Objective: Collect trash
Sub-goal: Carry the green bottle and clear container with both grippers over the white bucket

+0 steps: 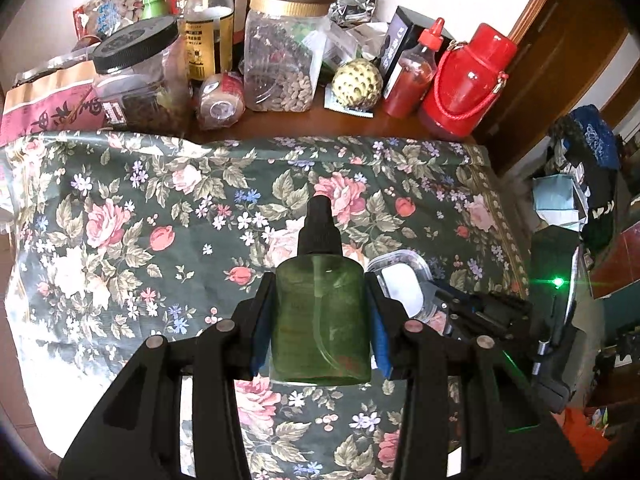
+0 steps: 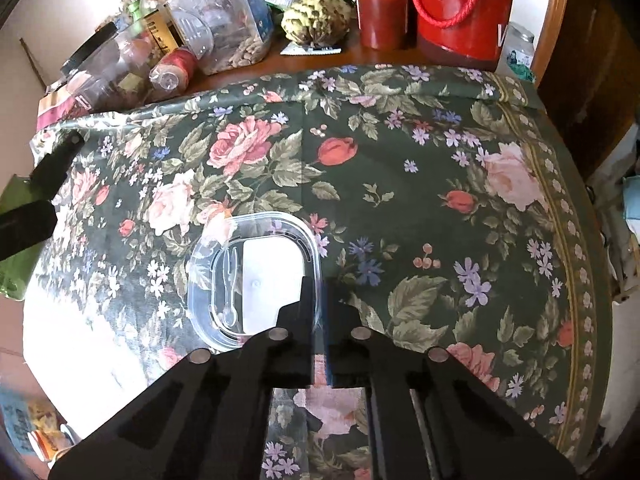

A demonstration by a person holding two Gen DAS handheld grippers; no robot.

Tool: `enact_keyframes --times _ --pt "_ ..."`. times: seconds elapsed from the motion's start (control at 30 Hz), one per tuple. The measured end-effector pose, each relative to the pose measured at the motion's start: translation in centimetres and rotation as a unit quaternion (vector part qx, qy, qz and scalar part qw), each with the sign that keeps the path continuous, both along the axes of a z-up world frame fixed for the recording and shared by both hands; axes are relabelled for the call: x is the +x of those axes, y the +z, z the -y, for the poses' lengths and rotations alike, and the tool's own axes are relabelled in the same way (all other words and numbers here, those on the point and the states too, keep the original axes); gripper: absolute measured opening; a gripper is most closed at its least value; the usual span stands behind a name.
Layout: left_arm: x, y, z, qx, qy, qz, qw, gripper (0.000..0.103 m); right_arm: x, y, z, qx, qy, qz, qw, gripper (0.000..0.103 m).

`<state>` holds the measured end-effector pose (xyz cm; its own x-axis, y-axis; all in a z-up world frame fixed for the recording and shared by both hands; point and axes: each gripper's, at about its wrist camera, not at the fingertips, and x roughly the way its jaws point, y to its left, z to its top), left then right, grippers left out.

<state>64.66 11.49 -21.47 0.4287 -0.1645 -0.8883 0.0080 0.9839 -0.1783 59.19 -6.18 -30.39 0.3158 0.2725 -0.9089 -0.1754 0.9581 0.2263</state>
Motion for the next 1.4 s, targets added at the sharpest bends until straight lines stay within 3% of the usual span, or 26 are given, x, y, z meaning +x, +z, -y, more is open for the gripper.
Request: enact_keyframes --times 0.27,0.57,0.77,0.97,1.17,1.4 --pt "-0.7 3.0 2.4 0.002 0.000 0.030 0.9995 0.041 -1.0 3.3 3.3 0.025 -0.012 0.017 0.999 0.002" --pt "-4.3 8.1 7.4 0.000 0.032 0.094 0.9951 0.041 -3.9 10.5 9.2 0.031 -0.006 0.096 0.995 0.002" --pt "-8.8 11.9 10.8 0.001 0.072 0.147 0.9865 0.041 -7.4 16.1 13.1 0.027 0.023 0.172 0.984 0.002" --pt "-14.0 15.4 12.2 -0.007 0.103 0.183 0.9778 0.041 -10.6 19.9 15.7 0.050 0.042 0.207 0.976 0.002" --pt "-18.7 18.2 12.4 -0.003 0.097 0.214 0.9719 0.041 -14.6 22.6 16.3 0.066 0.038 0.240 0.968 0.002" --pt "-24.6 19.4 11.3 -0.016 0.075 0.241 0.9676 0.041 -20.1 24.6 15.4 0.061 0.017 0.266 0.962 0.002"
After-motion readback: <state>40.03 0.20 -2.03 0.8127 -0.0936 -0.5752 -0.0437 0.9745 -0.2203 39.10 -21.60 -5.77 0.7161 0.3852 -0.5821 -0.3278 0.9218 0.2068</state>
